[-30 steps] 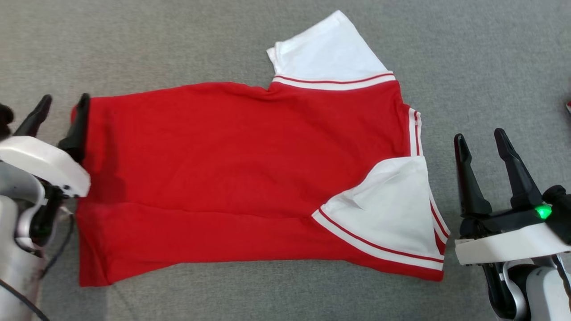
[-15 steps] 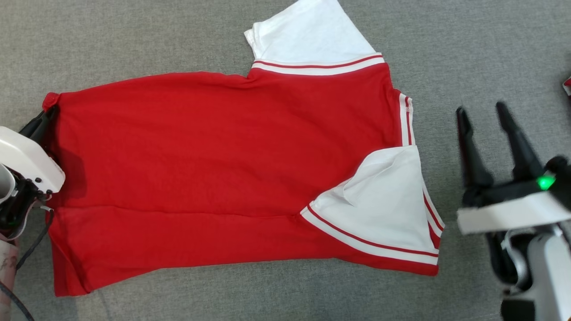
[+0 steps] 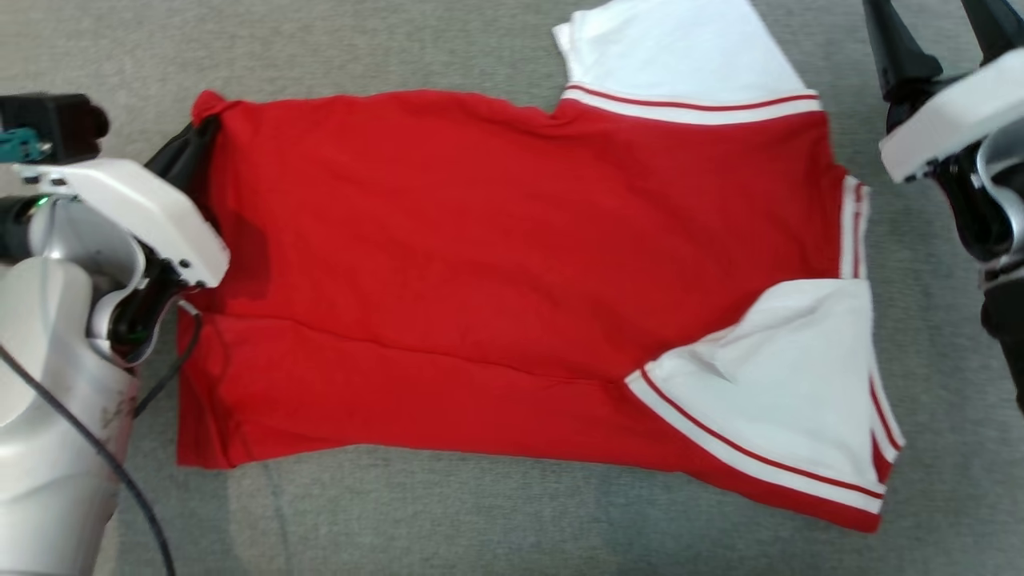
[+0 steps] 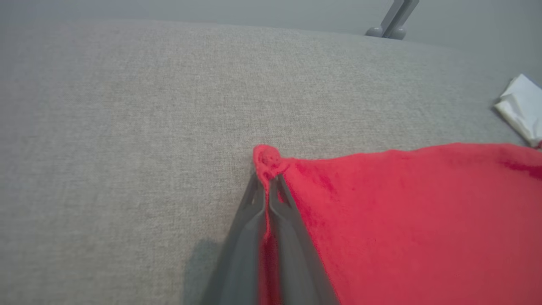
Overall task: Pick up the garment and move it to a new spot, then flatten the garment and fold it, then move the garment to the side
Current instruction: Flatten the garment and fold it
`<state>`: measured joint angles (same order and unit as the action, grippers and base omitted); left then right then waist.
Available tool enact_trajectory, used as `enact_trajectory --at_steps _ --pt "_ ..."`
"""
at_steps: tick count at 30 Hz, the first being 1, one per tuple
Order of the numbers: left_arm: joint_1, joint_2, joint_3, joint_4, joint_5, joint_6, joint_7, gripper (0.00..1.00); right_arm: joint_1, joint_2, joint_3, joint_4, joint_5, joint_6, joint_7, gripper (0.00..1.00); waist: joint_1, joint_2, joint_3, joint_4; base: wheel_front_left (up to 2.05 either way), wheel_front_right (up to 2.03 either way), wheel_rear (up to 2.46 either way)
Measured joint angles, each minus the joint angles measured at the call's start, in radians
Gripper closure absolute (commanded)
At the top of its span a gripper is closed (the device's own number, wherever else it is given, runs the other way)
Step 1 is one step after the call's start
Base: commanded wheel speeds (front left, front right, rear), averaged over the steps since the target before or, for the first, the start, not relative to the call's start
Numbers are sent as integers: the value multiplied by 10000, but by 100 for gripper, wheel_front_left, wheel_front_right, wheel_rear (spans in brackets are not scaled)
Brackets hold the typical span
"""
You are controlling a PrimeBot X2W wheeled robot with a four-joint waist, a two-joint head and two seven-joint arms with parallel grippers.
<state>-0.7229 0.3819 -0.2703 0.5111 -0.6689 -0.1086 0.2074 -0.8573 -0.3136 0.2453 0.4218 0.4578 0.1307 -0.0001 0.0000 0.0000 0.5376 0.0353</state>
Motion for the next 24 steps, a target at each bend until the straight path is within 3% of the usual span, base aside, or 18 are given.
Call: enact_trajectory --at_steps 11,12,14,19,24 --pt "-1434 -1041 -1172 869 73 -222 -593 100 -2980 -725 2951 3104 1615 2 1273 0 0 0 806 1516 0 0 0" --pt "-1522 -1081 -1244 940 58 -224 -667 100 -3119 -759 3114 3264 1737 2 1358 13 0 0 865 1596 0 0 0" --pt "-1670 -1104 -1375 1078 2 -236 -784 100 -3380 -825 3471 3526 1992 2 1632 100 0 0 948 1717 0 0 0" --pt "-1867 -1043 -1626 1331 -228 -255 -1093 100 -3741 -997 4136 3634 2708 4 1778 100 0 0 979 1769 0 0 0" --pt "-1875 -765 -1737 1476 -460 -255 -1321 100 -3863 -1381 4443 3457 3237 2 1120 100 0 0 841 1648 0 0 0"
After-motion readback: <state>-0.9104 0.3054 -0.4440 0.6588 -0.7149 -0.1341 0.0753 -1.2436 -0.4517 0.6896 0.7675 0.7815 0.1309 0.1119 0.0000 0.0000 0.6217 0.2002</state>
